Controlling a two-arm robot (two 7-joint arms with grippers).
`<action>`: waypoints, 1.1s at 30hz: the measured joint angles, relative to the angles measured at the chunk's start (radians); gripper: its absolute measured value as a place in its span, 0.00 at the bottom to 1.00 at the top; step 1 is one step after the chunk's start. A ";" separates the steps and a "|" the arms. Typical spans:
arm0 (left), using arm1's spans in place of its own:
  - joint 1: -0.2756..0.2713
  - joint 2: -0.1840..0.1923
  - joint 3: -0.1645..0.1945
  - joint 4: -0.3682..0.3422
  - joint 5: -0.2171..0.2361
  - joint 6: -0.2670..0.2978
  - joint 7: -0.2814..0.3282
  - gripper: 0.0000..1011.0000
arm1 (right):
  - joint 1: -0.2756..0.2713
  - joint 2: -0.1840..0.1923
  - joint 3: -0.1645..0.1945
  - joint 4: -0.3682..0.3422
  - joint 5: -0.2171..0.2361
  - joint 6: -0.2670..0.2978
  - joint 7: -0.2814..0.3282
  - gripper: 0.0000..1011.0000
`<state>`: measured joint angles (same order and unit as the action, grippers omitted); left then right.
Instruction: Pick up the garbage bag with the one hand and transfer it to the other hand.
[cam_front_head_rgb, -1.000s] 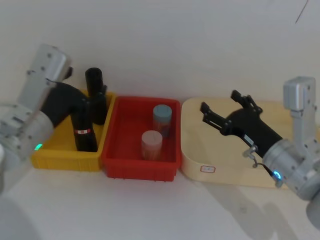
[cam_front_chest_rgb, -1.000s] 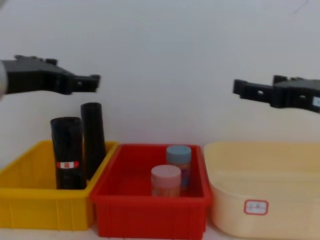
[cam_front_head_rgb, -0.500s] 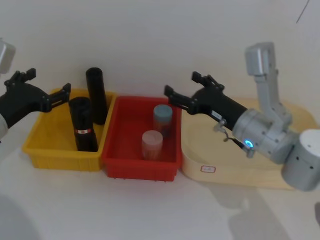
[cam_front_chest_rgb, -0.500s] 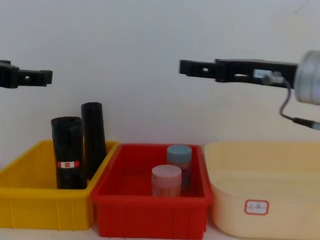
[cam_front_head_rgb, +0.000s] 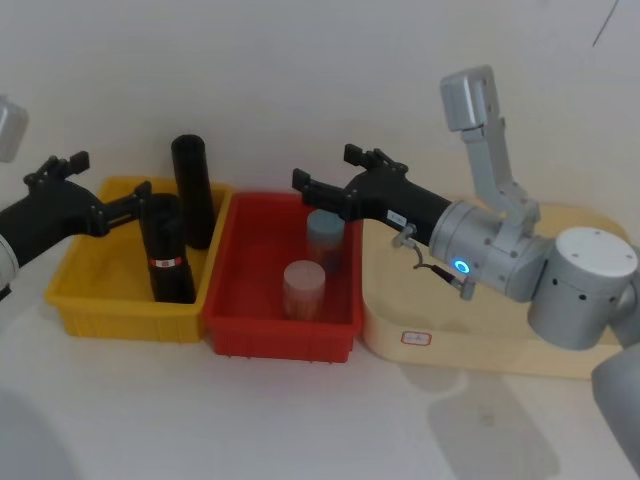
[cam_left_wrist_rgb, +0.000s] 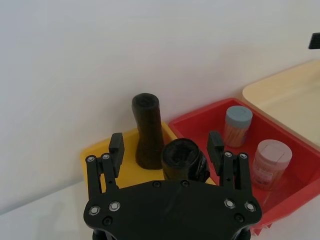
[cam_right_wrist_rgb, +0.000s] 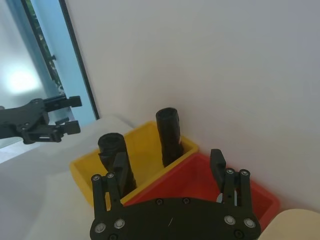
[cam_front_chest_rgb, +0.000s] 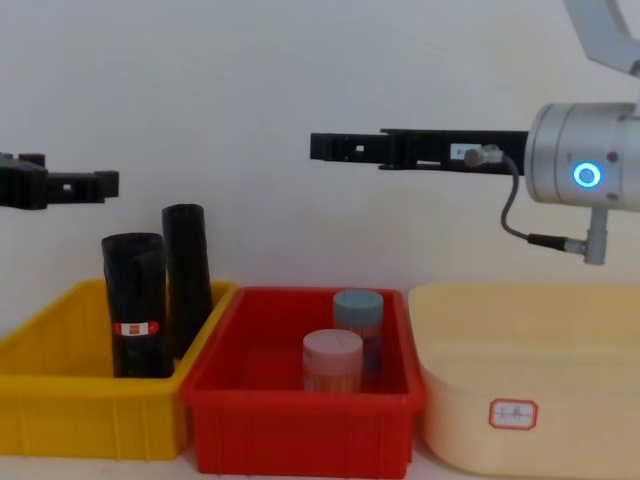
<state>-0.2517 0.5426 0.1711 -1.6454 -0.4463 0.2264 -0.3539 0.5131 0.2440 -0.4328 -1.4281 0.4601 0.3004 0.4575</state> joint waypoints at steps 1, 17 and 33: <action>-0.006 -0.001 0.005 0.012 0.000 -0.004 -0.004 0.99 | 0.005 -0.002 -0.003 0.008 0.002 0.003 0.002 0.99; -0.089 -0.028 0.083 0.168 0.023 -0.055 -0.061 0.99 | 0.043 -0.015 -0.040 0.063 0.019 0.036 0.022 0.99; -0.176 -0.086 0.157 0.321 0.049 -0.091 -0.102 0.99 | 0.053 -0.016 -0.056 0.092 0.039 0.050 0.025 0.99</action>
<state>-0.4279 0.4567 0.3279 -1.3241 -0.3969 0.1355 -0.4561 0.5657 0.2277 -0.4892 -1.3358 0.4994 0.3506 0.4828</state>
